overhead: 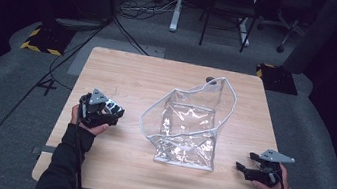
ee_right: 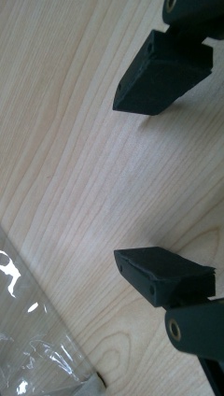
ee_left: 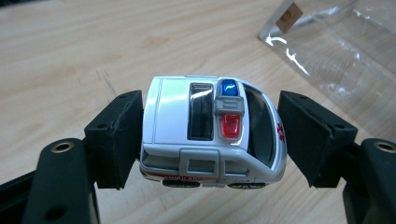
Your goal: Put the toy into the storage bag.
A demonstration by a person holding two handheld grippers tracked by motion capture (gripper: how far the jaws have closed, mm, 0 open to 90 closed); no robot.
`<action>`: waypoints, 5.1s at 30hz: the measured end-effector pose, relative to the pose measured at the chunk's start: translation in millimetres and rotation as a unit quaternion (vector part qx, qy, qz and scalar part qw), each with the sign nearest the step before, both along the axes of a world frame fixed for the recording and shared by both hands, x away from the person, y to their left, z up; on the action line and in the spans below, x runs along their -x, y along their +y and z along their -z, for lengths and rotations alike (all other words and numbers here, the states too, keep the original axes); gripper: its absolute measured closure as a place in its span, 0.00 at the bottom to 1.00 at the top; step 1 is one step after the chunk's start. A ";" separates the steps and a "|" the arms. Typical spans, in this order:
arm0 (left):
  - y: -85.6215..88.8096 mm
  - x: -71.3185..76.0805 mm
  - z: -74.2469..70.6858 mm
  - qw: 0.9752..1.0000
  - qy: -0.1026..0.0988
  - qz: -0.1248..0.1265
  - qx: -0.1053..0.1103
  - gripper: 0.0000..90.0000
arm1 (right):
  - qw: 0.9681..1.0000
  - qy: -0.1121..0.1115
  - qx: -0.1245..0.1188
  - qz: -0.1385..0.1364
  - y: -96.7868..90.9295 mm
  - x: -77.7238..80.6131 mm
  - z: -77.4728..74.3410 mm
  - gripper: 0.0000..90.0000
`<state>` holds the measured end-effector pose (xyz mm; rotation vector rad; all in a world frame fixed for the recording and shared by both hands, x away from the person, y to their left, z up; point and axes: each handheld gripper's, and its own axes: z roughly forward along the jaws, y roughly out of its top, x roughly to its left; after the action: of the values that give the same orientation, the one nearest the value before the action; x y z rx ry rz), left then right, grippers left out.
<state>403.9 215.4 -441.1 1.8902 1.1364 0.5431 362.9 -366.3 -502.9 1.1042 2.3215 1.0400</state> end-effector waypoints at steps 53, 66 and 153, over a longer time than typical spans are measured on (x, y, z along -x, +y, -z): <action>-87.1 -43.6 -147.1 0.991 -0.068 0.108 -0.041 0.29 | 1.000 0.002 -0.001 -0.001 0.0 1.3 -0.1 0.26; -120.3 -38.6 -140.9 0.986 -0.064 0.152 -0.039 0.28 | 1.000 0.002 -0.001 -0.001 0.0 1.3 -0.1 0.26; -198.2 -28.2 -95.9 0.894 0.102 0.355 -0.252 0.28 | 1.000 0.002 -0.001 -0.001 0.0 1.3 -0.1 0.26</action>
<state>432.0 17.2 -345.3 2.6713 0.3483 0.2266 361.5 -366.4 -502.8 1.1063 2.3247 1.0430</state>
